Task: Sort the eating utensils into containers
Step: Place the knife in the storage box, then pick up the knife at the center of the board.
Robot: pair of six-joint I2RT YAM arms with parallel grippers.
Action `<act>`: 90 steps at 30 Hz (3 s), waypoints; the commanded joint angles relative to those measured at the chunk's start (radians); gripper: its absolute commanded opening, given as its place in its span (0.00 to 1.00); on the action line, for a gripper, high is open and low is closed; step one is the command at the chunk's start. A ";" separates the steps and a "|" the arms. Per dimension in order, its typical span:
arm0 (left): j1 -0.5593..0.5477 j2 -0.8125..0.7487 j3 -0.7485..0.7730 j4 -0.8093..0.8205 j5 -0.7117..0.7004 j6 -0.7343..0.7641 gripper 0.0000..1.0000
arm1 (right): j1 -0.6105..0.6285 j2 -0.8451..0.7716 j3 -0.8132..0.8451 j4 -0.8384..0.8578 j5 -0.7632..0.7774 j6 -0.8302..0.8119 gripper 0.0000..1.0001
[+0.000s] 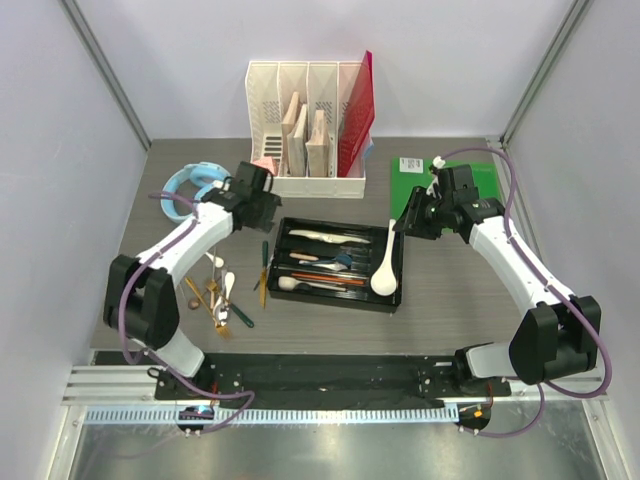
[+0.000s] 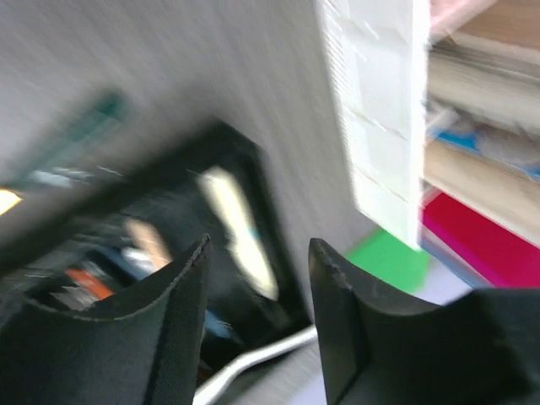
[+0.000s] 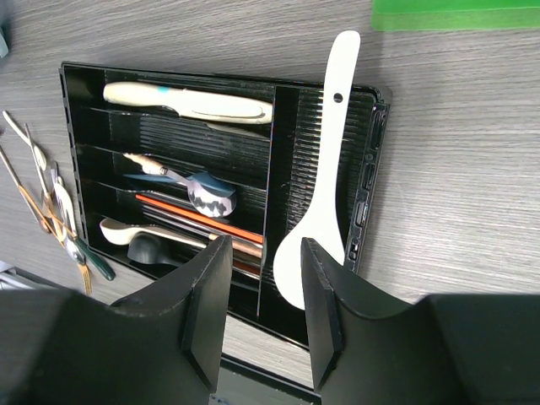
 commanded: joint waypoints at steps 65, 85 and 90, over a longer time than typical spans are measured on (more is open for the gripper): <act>0.198 0.371 -0.033 -0.290 0.274 0.872 0.44 | -0.067 0.112 -0.037 0.210 -0.137 0.208 0.41; 0.191 0.299 -0.020 -0.420 0.270 0.890 0.00 | -0.093 0.158 -0.076 0.311 -0.207 0.273 0.41; 0.194 0.216 0.043 -0.503 0.276 0.903 0.00 | -0.096 0.170 -0.069 0.314 -0.209 0.267 0.42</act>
